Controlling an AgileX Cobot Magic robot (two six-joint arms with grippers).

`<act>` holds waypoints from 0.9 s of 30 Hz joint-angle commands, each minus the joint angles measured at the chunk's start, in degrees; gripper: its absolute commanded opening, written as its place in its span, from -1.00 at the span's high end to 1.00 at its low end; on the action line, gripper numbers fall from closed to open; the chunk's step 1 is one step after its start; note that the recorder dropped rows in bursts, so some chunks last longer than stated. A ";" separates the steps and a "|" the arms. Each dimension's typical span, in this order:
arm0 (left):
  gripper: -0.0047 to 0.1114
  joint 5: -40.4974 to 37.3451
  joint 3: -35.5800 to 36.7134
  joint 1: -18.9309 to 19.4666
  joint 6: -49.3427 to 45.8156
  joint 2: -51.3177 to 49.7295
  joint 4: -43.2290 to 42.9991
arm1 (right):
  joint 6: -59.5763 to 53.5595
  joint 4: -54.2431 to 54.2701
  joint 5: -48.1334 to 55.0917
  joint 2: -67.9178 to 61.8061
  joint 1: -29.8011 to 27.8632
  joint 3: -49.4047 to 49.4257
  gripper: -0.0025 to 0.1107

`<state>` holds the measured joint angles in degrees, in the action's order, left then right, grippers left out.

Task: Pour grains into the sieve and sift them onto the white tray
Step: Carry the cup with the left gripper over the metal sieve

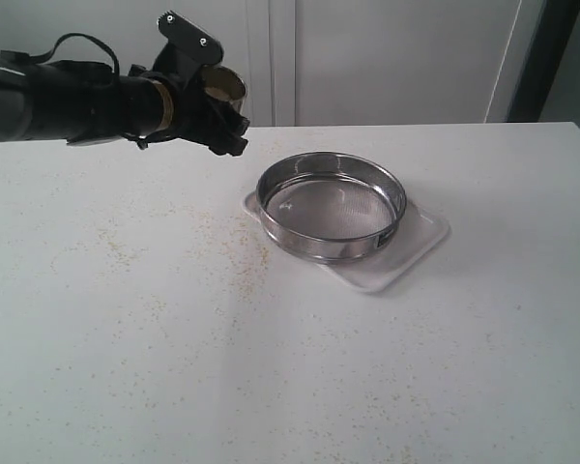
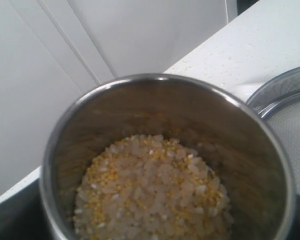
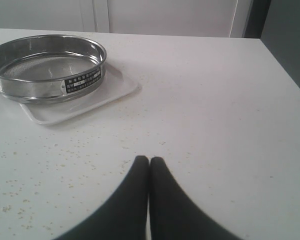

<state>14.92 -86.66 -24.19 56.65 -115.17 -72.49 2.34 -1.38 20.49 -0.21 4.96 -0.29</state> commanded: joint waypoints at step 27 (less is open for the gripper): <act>0.92 -23.14 -10.09 -11.34 -14.77 -6.10 -16.62 | -0.19 -0.17 -0.83 0.21 -0.42 0.29 0.96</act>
<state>-5.94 -96.45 -34.04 46.12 -120.83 -88.05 2.34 -1.38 20.49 -0.21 4.96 -0.29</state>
